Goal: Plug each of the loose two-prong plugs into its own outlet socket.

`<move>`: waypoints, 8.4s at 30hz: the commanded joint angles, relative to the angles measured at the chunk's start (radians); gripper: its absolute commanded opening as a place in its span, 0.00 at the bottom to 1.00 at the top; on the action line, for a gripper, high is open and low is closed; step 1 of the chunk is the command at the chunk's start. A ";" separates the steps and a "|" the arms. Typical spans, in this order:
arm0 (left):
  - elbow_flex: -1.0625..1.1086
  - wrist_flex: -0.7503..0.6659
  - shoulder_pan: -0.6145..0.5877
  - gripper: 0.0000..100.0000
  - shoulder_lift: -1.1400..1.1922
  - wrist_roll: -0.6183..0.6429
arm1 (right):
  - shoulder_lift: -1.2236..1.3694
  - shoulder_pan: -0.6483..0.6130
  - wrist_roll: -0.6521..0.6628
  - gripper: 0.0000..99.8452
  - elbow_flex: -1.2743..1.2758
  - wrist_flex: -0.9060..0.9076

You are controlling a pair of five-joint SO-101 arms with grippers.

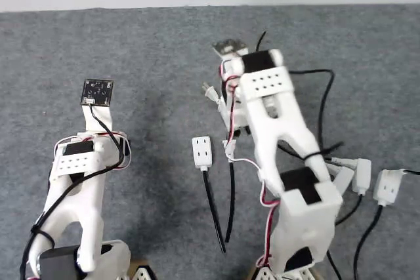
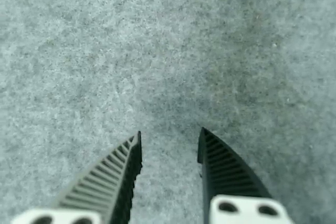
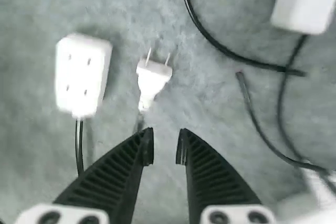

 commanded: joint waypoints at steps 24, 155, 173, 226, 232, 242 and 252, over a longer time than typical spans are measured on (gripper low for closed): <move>-0.005 -0.021 -0.011 0.17 -0.005 -0.011 | 0.209 -0.048 -0.209 0.09 0.029 -0.255; -0.004 -0.048 -0.026 0.17 -0.003 -0.011 | -0.694 0.180 -0.758 0.21 1.209 -0.865; -0.004 -0.048 -0.026 0.17 -0.003 -0.011 | -0.544 0.249 -0.717 0.03 1.106 -0.869; -0.005 -0.049 -0.028 0.17 -0.003 -0.011 | -0.280 -0.137 -0.684 0.13 0.733 -0.479; -0.005 -0.049 -0.028 0.17 -0.003 -0.011 | -0.302 -0.134 -0.683 0.12 0.726 -0.466; -0.005 -0.049 -0.028 0.17 -0.003 -0.012 | -0.478 -0.076 -0.678 0.12 0.706 -0.343; -0.005 -0.049 -0.023 0.17 -0.003 -0.012 | -0.418 -0.093 -0.278 0.11 0.815 -0.346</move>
